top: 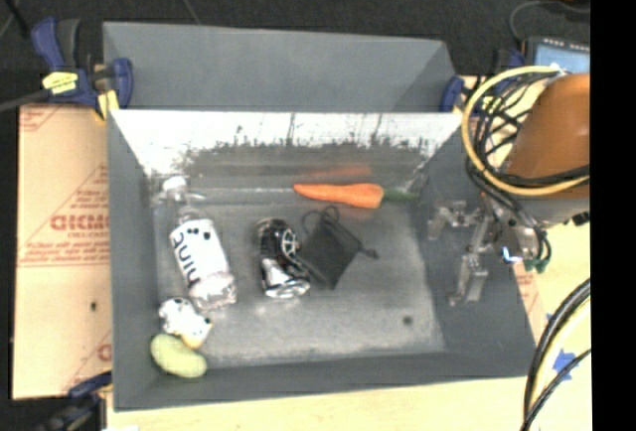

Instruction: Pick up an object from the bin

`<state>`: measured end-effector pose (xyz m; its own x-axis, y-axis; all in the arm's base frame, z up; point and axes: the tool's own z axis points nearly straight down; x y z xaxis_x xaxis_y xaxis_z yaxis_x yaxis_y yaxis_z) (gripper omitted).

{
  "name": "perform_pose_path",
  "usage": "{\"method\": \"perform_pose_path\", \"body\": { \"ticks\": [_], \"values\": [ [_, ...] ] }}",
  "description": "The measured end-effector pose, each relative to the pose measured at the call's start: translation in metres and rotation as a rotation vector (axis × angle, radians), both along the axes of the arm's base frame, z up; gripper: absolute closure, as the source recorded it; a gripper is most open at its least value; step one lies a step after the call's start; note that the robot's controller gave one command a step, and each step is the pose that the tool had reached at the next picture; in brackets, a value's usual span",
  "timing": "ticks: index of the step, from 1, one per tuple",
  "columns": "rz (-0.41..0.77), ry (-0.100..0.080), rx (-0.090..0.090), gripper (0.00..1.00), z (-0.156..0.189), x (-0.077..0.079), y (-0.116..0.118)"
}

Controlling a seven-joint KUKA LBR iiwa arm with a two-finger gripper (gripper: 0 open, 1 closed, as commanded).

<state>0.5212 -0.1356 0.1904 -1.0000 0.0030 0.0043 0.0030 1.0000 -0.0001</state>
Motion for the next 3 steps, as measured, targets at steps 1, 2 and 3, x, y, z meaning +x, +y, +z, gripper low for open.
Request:
{"method": "perform_pose_path", "body": {
  "ticks": [1,2,3],
  "values": [
    [0.004,-0.008,-0.002,0.0,0.004,0.002,0.0],
    [0.047,-0.013,-0.004,0.0,-0.042,0.003,0.025],
    [0.07,-0.003,-0.001,0.0,-0.071,0.006,0.061]
  ]
}}
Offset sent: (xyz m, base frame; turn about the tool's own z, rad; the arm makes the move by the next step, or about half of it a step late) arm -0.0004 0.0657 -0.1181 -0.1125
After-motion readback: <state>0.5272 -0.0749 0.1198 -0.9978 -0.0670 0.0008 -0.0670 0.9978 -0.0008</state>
